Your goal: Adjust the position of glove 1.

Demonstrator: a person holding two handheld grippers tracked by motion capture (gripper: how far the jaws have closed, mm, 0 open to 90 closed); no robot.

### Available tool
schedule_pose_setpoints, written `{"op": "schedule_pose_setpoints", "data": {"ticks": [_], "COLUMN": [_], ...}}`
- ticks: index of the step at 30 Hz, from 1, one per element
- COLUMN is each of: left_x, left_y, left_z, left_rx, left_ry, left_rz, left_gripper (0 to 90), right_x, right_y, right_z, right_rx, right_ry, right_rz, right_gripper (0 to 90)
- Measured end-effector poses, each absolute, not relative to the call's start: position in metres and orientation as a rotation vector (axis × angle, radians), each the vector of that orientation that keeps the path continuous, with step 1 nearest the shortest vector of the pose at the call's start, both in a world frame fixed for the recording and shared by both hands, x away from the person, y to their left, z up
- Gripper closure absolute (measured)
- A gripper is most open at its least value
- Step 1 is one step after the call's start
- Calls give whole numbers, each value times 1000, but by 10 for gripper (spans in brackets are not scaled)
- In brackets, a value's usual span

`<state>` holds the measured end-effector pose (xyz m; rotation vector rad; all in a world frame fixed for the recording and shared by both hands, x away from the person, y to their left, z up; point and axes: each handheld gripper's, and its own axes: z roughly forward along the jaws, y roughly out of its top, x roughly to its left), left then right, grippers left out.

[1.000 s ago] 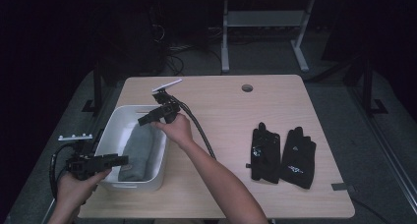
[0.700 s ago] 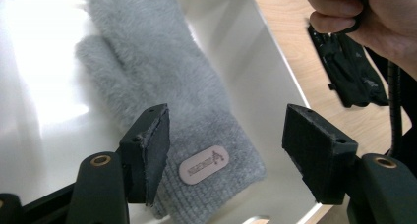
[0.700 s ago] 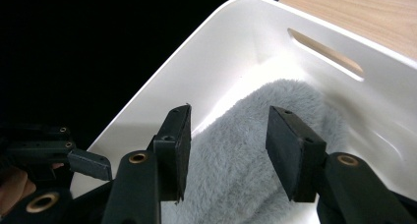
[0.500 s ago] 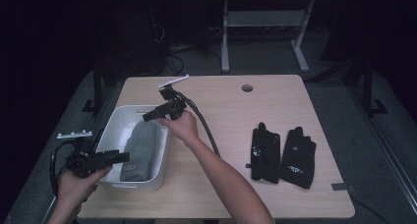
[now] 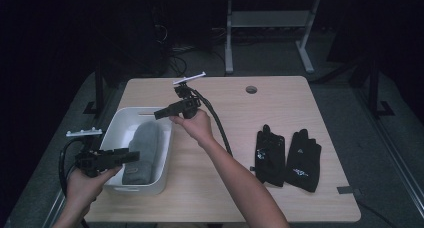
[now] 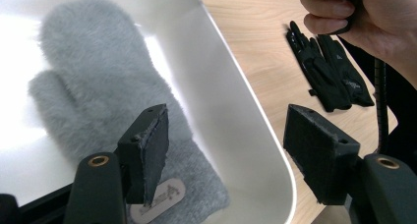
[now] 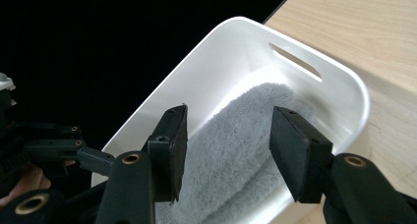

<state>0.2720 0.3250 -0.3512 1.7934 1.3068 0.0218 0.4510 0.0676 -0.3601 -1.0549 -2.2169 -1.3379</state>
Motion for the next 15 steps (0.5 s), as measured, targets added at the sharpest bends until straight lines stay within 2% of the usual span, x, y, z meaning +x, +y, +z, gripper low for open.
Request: {"op": "schedule_pose_setpoints", "data": {"ticks": [15], "left_x": [281], "left_y": [292], "left_z": [-342], "left_rx": [1830], "left_ry": [1245], "left_rz": [11], "left_gripper": [328], "right_x": [449], "right_y": [25], "right_z": [-351], "right_rx": [-1085], "right_ry": [-2204], "right_rz": [-1395], "right_gripper": [477]}}
